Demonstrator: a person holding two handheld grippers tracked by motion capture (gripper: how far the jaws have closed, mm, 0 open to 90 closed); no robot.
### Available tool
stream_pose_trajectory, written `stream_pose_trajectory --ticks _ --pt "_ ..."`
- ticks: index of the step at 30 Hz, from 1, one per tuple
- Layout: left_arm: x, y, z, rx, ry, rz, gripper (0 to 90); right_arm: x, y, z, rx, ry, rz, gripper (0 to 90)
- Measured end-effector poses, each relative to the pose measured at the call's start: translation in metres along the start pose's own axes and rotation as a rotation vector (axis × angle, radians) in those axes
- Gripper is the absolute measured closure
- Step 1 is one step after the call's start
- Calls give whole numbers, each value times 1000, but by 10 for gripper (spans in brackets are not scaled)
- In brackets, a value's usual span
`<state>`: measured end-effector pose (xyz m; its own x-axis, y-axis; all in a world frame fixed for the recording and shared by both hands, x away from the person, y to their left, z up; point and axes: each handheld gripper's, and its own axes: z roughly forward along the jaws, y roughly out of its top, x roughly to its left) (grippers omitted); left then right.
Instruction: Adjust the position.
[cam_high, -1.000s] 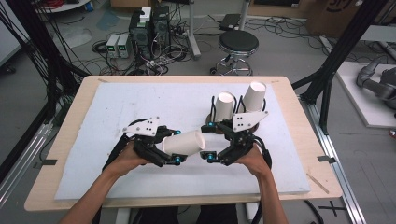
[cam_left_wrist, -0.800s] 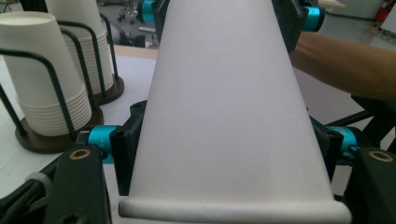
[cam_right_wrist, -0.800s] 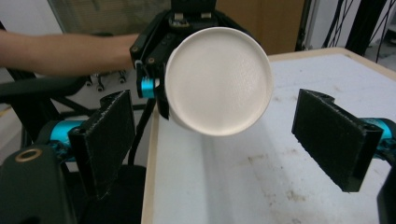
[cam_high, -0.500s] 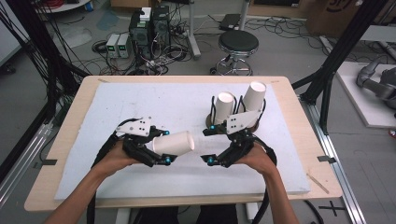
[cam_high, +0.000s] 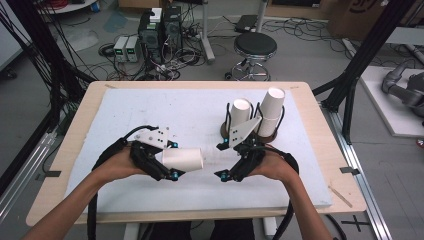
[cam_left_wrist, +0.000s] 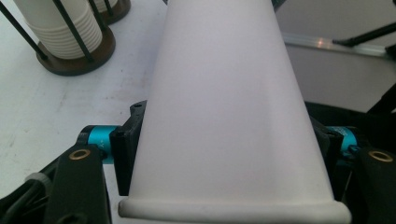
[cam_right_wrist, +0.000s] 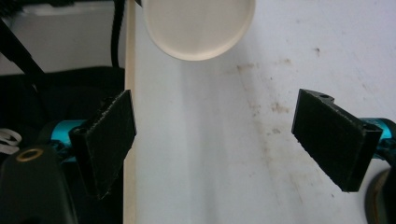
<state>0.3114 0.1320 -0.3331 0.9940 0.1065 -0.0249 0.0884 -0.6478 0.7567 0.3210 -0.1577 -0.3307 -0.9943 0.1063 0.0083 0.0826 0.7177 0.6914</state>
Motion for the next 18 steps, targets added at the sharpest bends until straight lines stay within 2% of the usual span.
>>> stream_pose_trajectory --ticks 4,11,18 --pt "-3 6 2 113 -8 31 313 2 4 4 92 -6 -16 145" --pt "-5 16 10 231 -22 48 313 7 11 19 212 -18 -58 147" --pt "-4 24 14 320 -26 35 314 12 19 26 247 -18 -76 150"
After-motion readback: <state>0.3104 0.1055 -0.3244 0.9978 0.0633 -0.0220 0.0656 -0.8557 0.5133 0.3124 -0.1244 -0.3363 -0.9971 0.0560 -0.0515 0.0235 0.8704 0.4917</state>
